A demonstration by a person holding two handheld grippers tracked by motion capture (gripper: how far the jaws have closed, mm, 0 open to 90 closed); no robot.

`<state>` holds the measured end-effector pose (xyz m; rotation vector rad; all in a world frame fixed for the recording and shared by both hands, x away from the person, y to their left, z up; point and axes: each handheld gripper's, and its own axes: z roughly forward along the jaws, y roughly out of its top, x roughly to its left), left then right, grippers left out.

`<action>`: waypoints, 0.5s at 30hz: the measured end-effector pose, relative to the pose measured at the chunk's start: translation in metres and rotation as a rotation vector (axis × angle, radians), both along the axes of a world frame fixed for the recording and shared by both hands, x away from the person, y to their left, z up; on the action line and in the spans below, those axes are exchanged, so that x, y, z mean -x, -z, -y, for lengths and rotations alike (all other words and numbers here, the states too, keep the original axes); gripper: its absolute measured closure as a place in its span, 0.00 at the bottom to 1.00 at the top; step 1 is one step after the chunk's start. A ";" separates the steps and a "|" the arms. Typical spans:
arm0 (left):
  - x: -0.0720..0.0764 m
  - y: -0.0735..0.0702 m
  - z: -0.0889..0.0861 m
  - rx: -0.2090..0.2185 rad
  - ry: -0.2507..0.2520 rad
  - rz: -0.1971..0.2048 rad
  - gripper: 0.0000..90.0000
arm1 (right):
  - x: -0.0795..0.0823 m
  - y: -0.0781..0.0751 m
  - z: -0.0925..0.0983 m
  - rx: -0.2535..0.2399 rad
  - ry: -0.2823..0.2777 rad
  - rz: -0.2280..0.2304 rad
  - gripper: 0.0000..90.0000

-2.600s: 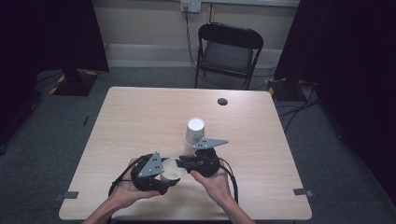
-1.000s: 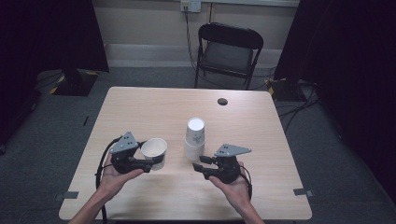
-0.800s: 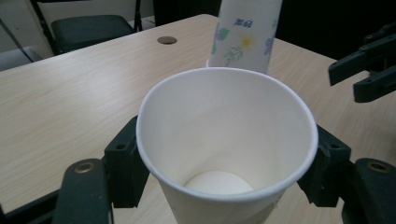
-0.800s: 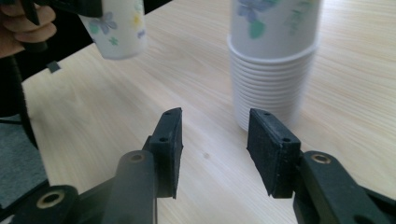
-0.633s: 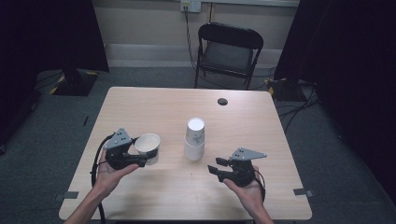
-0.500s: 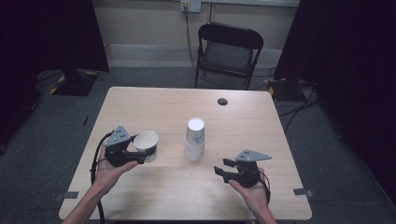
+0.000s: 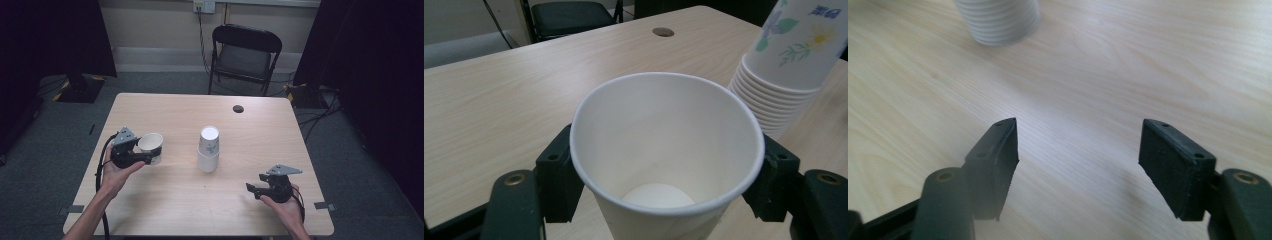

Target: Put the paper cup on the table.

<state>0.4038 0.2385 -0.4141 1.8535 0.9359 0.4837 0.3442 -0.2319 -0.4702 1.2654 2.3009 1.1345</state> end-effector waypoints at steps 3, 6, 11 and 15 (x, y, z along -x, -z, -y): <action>-0.008 0.001 0.001 -0.016 -0.010 0.000 0.33 | -0.002 0.007 0.005 0.034 0.021 -0.008 0.33; -0.012 0.004 0.002 -0.014 -0.020 -0.007 0.33 | -0.003 0.010 0.008 0.049 0.035 -0.012 0.32; -0.025 0.017 0.005 -0.028 -0.036 -0.025 0.33 | -0.007 0.017 0.012 0.078 0.063 -0.033 0.29; -0.033 0.027 0.010 -0.060 -0.045 -0.023 0.33 | -0.008 0.019 0.014 0.097 0.077 -0.039 0.27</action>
